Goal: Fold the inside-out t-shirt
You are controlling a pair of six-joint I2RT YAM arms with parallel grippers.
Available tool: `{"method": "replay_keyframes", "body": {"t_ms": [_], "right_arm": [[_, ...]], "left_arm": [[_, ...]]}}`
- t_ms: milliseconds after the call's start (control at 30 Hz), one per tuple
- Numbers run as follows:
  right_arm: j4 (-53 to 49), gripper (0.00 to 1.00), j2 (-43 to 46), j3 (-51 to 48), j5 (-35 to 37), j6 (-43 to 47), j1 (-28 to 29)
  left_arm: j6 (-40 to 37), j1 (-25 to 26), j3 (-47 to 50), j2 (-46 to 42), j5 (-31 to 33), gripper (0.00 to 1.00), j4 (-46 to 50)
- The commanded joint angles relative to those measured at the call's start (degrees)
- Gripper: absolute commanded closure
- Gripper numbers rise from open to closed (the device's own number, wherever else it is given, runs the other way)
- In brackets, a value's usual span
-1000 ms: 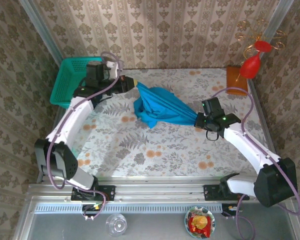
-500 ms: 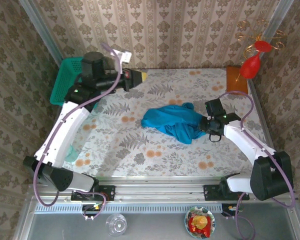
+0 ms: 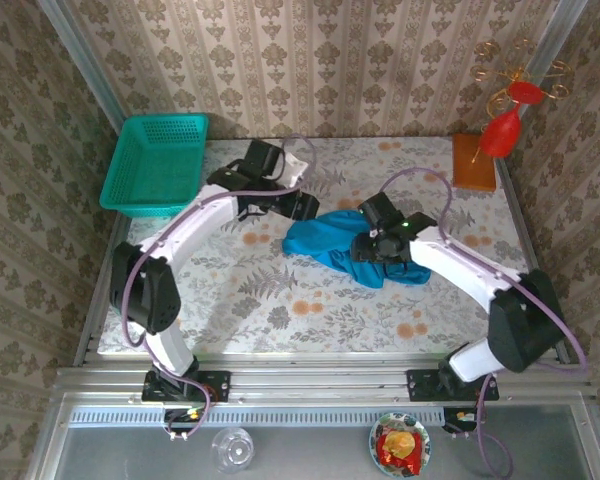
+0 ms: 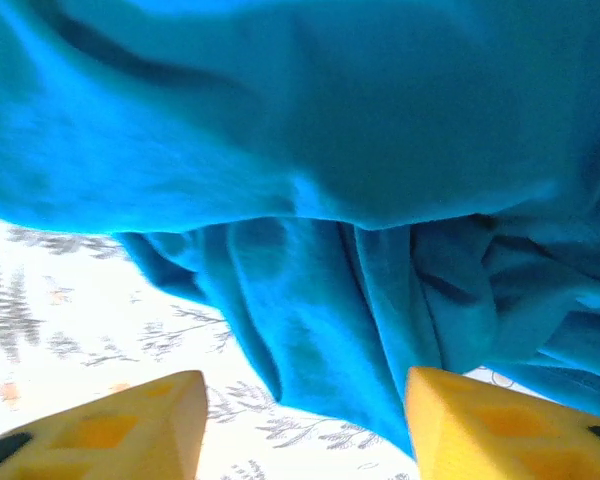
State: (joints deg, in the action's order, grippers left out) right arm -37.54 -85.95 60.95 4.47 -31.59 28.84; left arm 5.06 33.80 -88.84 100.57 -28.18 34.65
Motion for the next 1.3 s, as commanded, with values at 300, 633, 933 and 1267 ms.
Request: {"method": "replay_keyframes", "body": {"t_ms": [300,633,933,1267], "right_arm": [[1.6,0.6,-5.6,-5.7,4.0,-1.3,0.3],[-2.3,1.0,5.1,-3.4,2.7,1.3,1.0],[-12.8,1.0,14.7,4.1,7.6,5.0,0.9],[-18.4,1.0,25.1,11.4,12.7,7.6,-3.3]], "left_arm": [[-20.7,9.6,-8.3,17.4,12.8,0.22,5.3],[-21.2,10.9,-13.5,24.5,22.7,0.37,5.7],[-14.2,2.4,-6.2,16.3,14.5,0.92,0.5],[-1.2,-15.2,6.8,3.0,-5.6,1.0,-6.4]]}}
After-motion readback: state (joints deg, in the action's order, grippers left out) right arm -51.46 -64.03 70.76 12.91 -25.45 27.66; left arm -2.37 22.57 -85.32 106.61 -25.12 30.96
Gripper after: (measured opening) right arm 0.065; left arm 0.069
